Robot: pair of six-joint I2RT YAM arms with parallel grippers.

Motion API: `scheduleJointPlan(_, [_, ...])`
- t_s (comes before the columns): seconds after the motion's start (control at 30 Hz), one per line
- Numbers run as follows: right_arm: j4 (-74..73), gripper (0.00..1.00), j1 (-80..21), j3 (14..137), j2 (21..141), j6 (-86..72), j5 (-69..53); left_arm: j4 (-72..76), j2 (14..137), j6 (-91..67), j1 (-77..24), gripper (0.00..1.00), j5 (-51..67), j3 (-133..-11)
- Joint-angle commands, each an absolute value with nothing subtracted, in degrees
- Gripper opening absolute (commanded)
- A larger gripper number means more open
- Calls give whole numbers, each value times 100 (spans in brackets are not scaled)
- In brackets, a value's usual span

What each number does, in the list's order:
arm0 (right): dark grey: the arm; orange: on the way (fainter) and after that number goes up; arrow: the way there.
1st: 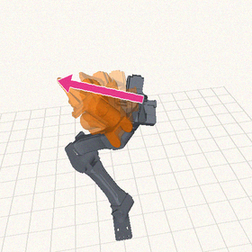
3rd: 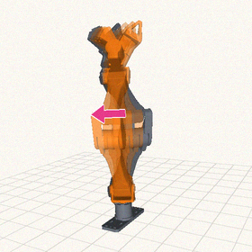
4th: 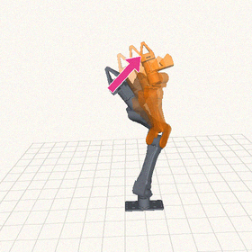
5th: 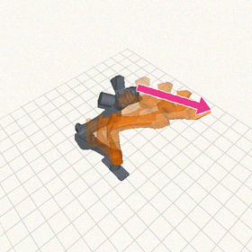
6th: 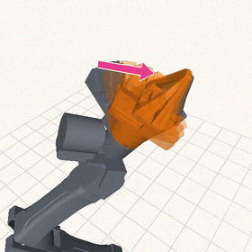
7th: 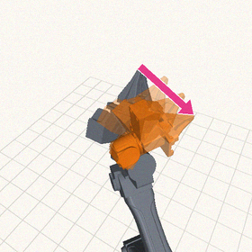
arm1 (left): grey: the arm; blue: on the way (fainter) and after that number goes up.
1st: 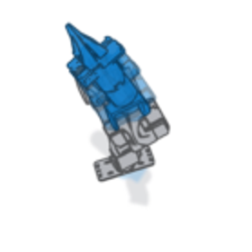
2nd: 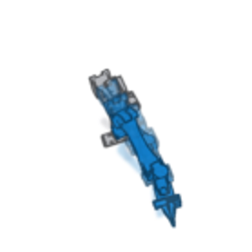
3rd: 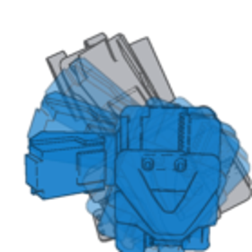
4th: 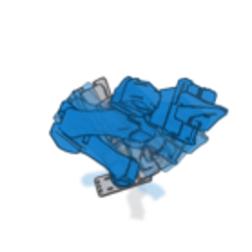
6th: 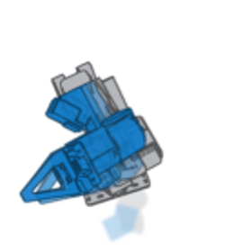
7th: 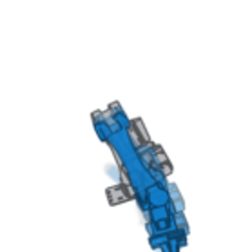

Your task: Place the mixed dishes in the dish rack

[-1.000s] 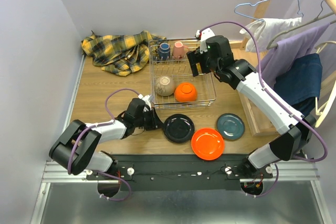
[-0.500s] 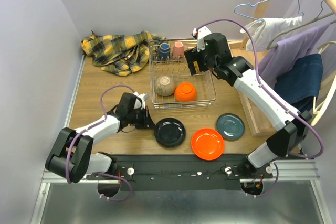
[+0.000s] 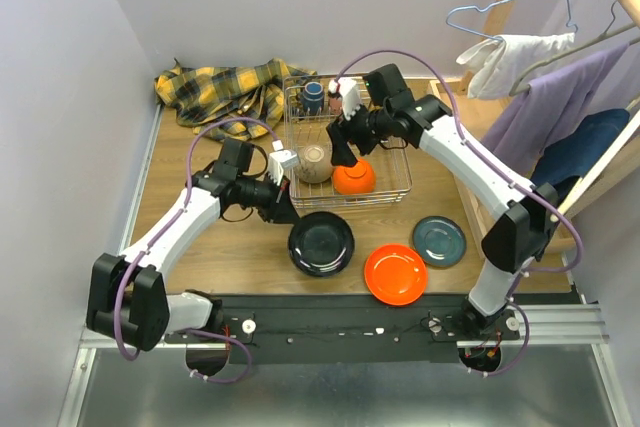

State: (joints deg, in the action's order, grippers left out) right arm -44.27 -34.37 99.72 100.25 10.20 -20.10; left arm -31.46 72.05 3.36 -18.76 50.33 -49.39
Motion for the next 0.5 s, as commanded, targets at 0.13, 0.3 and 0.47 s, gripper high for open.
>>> scheduleJointPlan(0.13, [-6386,83,-3436,10801,10301,2943,-4147,-4184,6970,1485,-1504,0,4641,-5782])
scheduleJointPlan(0.3, [-7021,82,-3200,11966,10827,3426,-4403,-4236,7250,1635,-1143,0,4298,-6300])
scheduleJointPlan(0.47, [-7937,81,-3190,12718,11609,3938,-4729,-4157,7391,1723,-976,0,4236,-6723])
